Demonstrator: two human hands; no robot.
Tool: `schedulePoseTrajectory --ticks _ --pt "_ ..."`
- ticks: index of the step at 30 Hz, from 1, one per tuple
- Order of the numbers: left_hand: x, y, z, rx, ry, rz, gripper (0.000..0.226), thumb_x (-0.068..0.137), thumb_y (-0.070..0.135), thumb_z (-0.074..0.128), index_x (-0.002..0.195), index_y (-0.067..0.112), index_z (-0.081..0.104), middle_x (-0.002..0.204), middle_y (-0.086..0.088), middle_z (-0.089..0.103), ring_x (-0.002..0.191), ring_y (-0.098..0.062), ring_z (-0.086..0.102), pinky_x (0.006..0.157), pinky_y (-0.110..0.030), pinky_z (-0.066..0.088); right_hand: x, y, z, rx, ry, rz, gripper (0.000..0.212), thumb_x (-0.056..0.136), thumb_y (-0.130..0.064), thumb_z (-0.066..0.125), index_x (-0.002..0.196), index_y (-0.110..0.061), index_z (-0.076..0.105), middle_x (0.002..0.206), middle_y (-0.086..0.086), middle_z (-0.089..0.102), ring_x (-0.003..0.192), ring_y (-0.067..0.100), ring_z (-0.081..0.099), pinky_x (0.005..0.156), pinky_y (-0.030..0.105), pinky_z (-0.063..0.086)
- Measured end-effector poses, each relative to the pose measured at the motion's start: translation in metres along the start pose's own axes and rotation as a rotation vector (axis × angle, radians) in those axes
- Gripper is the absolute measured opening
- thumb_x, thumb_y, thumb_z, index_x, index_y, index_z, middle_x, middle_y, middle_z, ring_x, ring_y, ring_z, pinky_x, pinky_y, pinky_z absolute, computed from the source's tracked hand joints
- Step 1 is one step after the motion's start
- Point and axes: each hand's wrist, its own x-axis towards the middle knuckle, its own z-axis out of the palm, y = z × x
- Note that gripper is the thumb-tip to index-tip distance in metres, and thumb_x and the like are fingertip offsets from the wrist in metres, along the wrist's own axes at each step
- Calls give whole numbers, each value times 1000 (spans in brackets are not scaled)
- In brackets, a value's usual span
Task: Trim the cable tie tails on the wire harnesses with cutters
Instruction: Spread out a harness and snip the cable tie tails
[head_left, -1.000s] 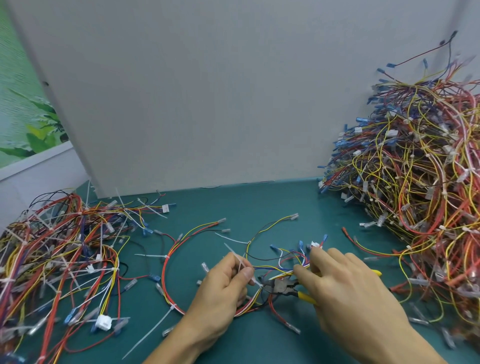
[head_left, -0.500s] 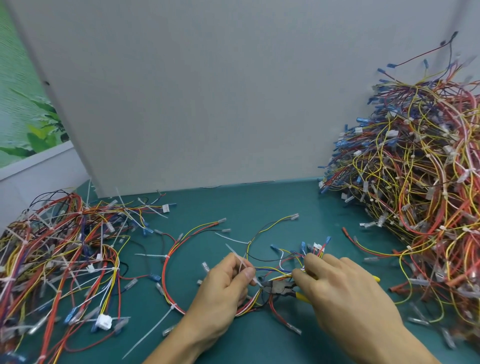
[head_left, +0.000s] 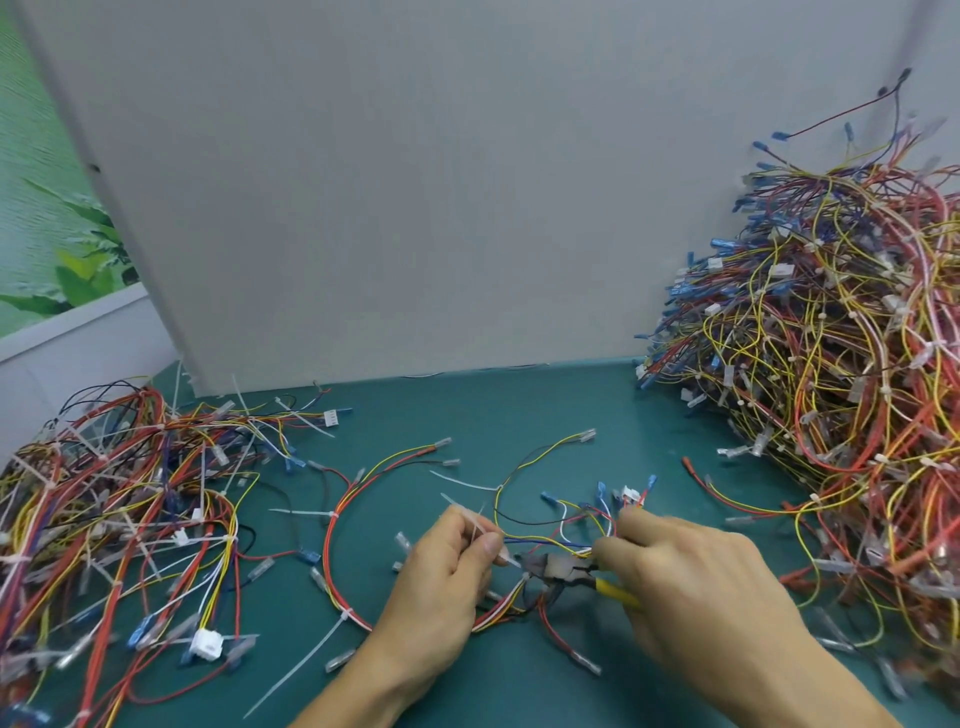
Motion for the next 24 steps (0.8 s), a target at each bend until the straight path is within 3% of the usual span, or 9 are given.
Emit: schedulePoseTrajectory --ticks 2,5,8,11,14,18,21,24 --pt "2 8 -1 -81 75 -15 19 98 3 45 81 8 52 63 -8 37 50 -12 28 52 -31 20 -1 1 -1 104 2 90 29 52 -23 82 64 -25 56 69 -8 50 51 24 54 36 29 31" --pt "6 26 -11 -283 154 -37 22 97 -2 39 81 9 51 65 -3 44 50 -10 33 50 -24 30 1 -3 6 356 23 171 11 79 -28 69 85 -28 60 90 -12 53 77 23 59 55 36 48" --pt "10 41 -27 -438 193 -49 27 92 -9 31 87 9 51 61 1 42 48 -10 31 49 -24 31 5 -14 18 474 -21 172 14 86 -37 64 96 -28 59 105 -18 56 94 16 57 72 36 49" --pt "10 47 -40 -493 205 -59 29 90 -11 27 91 8 49 59 -3 39 49 -14 35 50 -28 33 8 -17 27 473 -83 194 15 87 -40 62 97 -30 58 101 -17 59 95 14 56 72 31 46" --pt "9 47 -51 -433 153 -100 36 91 -13 25 106 12 47 63 -7 48 49 -17 45 46 -28 42 10 -9 27 442 -123 208 10 83 -34 62 86 -31 53 87 -15 56 87 15 56 66 29 43" --pt "8 42 -56 -277 133 -136 52 84 -17 25 114 20 46 65 -6 53 44 -11 31 42 -22 31 8 7 24 340 -147 250 15 83 -35 59 82 -31 45 85 -15 57 87 15 55 61 29 38" --pt "8 40 -56 -133 132 -83 34 83 -8 35 106 9 54 59 1 50 43 -7 26 42 -19 26 7 12 25 298 -172 276 16 85 -37 56 82 -32 41 84 -15 52 90 14 53 63 29 36" --pt "4 40 -59 160 9 28 12 71 25 65 81 18 67 57 8 48 50 -6 37 49 -17 32 5 10 25 310 -181 278 16 87 -40 54 83 -31 42 90 -14 56 91 14 53 64 28 38"
